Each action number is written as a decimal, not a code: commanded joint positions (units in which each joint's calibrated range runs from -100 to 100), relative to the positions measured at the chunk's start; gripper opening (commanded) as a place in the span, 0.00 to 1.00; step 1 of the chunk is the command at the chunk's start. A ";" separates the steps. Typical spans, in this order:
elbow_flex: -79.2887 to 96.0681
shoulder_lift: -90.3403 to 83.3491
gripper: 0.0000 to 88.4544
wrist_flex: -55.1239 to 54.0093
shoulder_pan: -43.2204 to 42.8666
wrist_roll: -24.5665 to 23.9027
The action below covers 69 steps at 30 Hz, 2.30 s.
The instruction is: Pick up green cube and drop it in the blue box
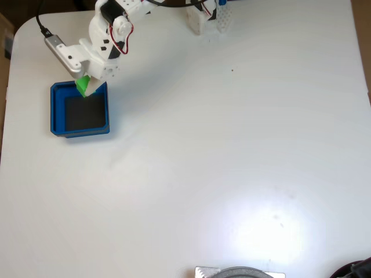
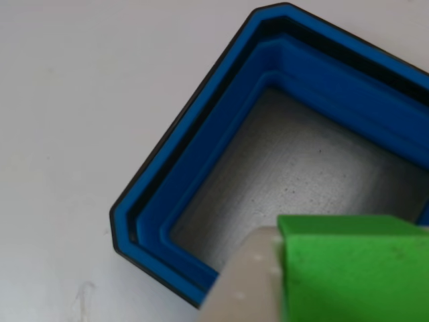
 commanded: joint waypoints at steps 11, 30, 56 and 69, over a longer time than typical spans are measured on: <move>-2.32 0.68 0.02 -4.88 0.44 0.15; -2.23 4.02 0.02 -9.45 0.59 -0.10; -1.96 3.69 0.25 -9.29 0.97 -0.10; -0.43 1.18 0.24 -8.88 1.20 -0.05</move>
